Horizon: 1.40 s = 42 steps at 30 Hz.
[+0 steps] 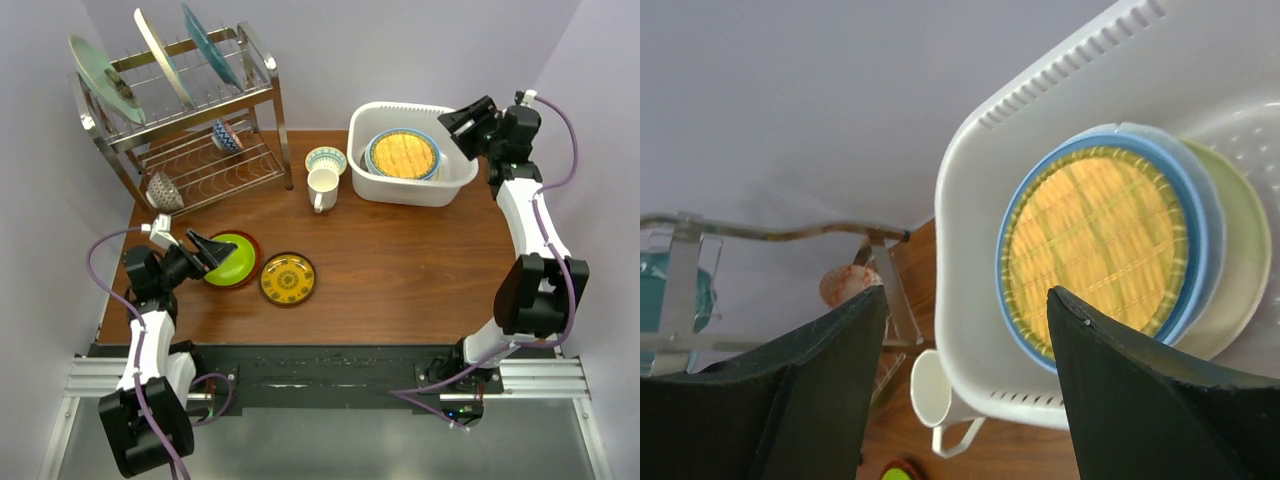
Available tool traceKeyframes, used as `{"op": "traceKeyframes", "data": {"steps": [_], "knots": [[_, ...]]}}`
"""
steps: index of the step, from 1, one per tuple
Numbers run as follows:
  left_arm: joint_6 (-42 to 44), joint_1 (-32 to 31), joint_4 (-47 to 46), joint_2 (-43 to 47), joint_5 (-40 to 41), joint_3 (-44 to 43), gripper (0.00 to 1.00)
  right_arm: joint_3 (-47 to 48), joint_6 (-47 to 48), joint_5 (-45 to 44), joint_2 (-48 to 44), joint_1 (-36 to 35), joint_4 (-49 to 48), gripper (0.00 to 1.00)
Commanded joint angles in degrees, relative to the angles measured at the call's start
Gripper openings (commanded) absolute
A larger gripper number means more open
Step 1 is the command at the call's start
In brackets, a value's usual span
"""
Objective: Place the plates into the plastic bin on the countertop
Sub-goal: Pick up the plate at the center of the board.
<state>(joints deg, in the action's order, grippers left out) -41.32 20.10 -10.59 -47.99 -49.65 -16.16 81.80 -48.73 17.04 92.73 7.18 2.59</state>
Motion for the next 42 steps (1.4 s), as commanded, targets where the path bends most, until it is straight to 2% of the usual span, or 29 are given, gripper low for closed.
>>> {"op": "traceKeyframes", "data": {"steps": [1,8,15,20,27,35,42], "knots": [[1.7,-1.3,2.1,2.5,2.5,-1.3,1.0,-3.5,2.0,3.7,-4.4,-3.7,-0.3,0.69],[3.4,-2.4,7.4,4.2,7.2,-2.8,1.0,-9.5,3.6,4.8,-8.3,-7.2,0.4,0.69],[3.7,-2.7,14.0,4.3,15.3,-4.0,0.99,-16.5,4.6,2.4,-12.5,-14.5,-0.8,0.68],[3.8,-3.0,14.7,2.4,15.5,-4.4,0.96,-21.1,5.0,1.8,-15.0,-18.0,-0.9,0.68],[3.0,-3.7,17.5,1.7,21.9,-4.6,0.95,-27.2,3.9,0.7,-17.2,-24.6,-2.3,0.67],[2.5,-3.7,20.6,1.9,27.1,-5.2,0.92,-30.1,2.7,-1.2,-14.6,-31.7,-5.7,0.66],[1.9,-3.8,22.1,2.0,32.2,-5.5,0.9,-28.6,2.1,-1.0,-10.6,-36.2,-7.2,0.66]]}}
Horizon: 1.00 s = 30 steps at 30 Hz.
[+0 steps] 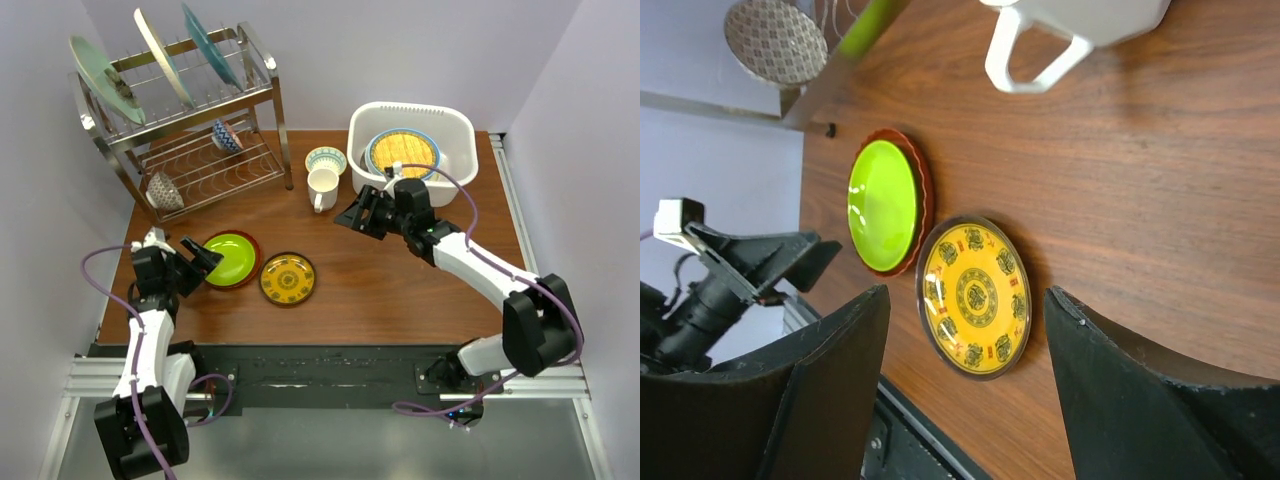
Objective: Place the plates into the plastic bin on the countertop
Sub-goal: Pick up the plate at the center of the board.
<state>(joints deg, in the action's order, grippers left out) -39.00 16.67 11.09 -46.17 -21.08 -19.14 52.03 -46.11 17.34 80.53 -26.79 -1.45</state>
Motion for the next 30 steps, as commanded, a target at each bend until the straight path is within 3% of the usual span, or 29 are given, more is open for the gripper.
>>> {"op": "traceKeyframes", "data": {"steps": [1,30], "knots": [[-0.5,-0.4,0.3,0.0,3.7,-2.4,0.9,1.5,-0.2,-1.3,2.0,-2.7,-2.9,0.66],[0.2,-5.2,-4.8,-0.7,-0.9,-0.1,0.89,1.4,4.3,3.0,21.1,-11.6,-1.9,0.53]]}}
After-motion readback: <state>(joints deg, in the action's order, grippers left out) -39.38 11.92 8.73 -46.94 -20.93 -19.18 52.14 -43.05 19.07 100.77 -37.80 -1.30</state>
